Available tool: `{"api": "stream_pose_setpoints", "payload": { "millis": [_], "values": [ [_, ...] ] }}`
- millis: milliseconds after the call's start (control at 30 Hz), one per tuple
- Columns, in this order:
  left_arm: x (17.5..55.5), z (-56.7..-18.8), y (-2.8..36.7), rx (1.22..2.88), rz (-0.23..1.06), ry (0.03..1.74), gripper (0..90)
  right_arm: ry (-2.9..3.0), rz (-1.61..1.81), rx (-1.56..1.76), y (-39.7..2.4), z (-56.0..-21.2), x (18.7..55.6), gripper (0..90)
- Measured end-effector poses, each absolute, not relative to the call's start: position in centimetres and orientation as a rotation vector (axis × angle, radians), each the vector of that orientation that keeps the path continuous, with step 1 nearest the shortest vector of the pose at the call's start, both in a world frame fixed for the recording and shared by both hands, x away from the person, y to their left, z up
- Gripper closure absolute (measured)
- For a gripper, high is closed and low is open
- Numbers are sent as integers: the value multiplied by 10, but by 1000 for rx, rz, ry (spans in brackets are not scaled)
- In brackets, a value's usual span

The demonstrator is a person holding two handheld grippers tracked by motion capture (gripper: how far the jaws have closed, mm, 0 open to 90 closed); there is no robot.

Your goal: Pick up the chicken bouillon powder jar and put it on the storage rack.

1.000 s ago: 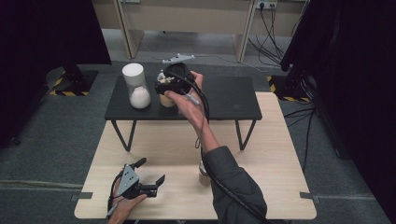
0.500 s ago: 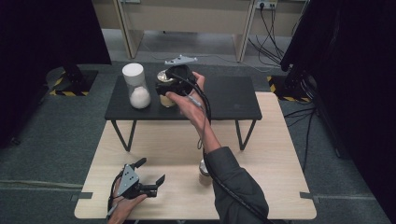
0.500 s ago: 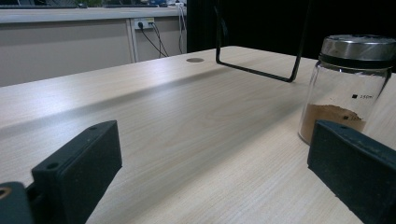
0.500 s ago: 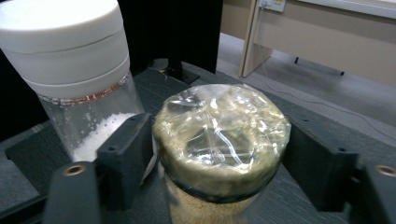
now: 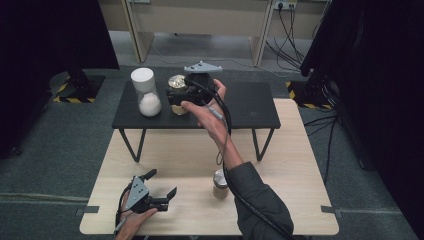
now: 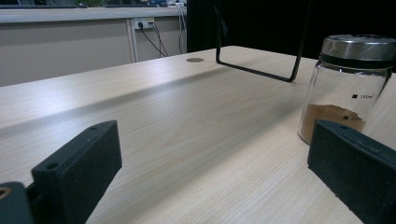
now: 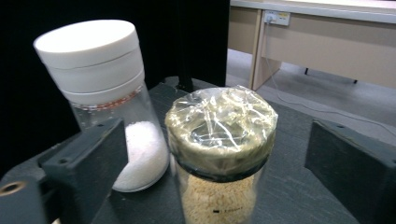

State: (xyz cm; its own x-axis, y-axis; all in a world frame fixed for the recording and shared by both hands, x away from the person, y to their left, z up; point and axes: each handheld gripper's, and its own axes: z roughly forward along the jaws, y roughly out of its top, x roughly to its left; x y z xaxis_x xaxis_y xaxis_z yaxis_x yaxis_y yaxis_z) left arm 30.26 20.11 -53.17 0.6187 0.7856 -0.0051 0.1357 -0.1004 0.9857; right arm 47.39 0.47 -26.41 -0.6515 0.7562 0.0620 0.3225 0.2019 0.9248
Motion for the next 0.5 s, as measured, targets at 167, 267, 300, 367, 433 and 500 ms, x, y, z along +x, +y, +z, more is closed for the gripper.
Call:
{"api": "stream_pose_setpoints", "payload": {
  "millis": [167,267,300,367,433,500],
  "values": [
    [303,-532,201,1605,654,784,20,2059,1481,1005,-1,-265,467,15],
    [303,-532,201,1606,653,784,20,2047,1512,1006,-5,-266,464,14],
    [303,-532,201,1606,654,784,20,2044,1524,1004,-6,-266,462,14],
    [303,-532,201,1606,654,784,20,2030,1549,1002,-10,-268,458,13],
    [303,-532,201,1606,654,784,20,2031,1559,996,-11,-270,455,12],
    [303,-532,201,1605,654,784,20,2031,1569,988,-13,-271,452,12]
  ]
}}
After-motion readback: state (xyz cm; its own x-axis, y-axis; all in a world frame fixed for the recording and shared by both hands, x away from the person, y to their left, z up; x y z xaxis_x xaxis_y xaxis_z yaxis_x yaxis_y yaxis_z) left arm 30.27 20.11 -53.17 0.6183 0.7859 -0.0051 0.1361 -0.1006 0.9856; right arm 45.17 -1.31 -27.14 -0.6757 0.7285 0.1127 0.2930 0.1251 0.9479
